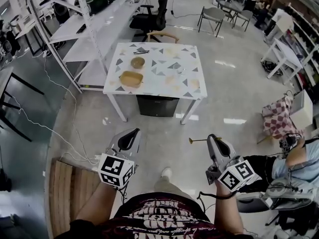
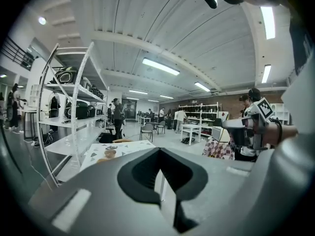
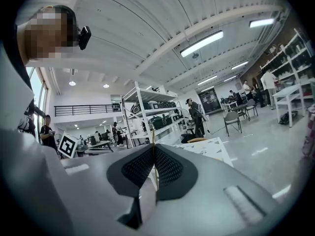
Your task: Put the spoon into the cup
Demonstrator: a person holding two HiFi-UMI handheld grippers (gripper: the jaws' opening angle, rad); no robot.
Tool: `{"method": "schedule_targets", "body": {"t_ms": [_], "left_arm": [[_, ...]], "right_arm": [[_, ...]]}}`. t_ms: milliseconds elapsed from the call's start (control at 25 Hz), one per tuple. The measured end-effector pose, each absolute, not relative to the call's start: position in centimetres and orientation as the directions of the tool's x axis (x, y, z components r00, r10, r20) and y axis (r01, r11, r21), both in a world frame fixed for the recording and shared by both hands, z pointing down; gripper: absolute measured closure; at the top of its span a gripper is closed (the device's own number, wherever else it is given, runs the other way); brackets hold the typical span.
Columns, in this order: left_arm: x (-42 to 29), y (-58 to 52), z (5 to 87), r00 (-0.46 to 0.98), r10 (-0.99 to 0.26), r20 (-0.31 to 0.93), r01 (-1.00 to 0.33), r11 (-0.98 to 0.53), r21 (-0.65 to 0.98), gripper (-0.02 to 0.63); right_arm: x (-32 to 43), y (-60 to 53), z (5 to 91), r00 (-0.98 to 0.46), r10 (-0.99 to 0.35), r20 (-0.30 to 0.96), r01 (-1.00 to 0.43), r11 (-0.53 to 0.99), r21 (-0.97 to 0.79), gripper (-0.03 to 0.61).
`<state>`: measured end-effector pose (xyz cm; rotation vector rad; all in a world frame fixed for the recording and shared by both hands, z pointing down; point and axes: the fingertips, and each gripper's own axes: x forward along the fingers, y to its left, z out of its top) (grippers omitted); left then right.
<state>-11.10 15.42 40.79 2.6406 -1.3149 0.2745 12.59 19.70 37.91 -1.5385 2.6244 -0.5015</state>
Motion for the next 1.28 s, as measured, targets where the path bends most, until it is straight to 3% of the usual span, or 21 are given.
{"method": "schedule_targets", "body": {"t_ms": [760,1280], "left_arm": [[-6.7,7.6,38.3,0.499,-0.839,0.218,-0.863,-0.505,0.033,0.614],[-7.1,6.9,39.6,0.456,-0.848,0.272,-0.882,-0.471,0.01,0.614]], "right_arm": [[19.0,9.9,36.5,-0.575,-0.817,0.051,-0.788,0.536,-0.303,0.546],[19.2,7.3,38.7,-0.609,-0.791,0.06,-0.751,0.552,-0.363,0.546]]}}
